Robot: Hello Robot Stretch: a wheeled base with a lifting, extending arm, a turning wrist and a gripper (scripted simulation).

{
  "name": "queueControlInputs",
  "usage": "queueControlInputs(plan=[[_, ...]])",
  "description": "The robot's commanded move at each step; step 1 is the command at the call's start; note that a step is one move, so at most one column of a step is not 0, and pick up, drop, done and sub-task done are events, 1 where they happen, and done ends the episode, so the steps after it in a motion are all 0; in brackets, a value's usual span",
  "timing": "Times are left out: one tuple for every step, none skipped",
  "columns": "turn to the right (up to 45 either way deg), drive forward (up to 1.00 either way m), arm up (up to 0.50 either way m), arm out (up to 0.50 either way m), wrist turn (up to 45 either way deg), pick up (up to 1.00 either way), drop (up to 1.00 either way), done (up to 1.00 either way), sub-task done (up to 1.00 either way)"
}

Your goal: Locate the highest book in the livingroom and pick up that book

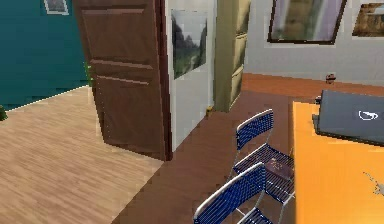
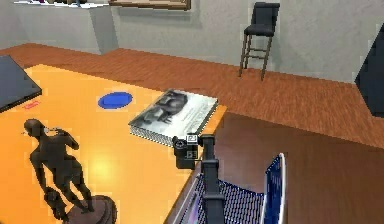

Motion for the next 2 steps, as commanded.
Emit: queueControlInputs(plan=[[0.0, 0.00, 0.00, 0.00, 0.0, 1.00, 0.00, 0.00, 0.00], [0.0, 0.00, 0.10, 0.00, 0.0, 0.00, 0.00, 0.00, 0.00]])
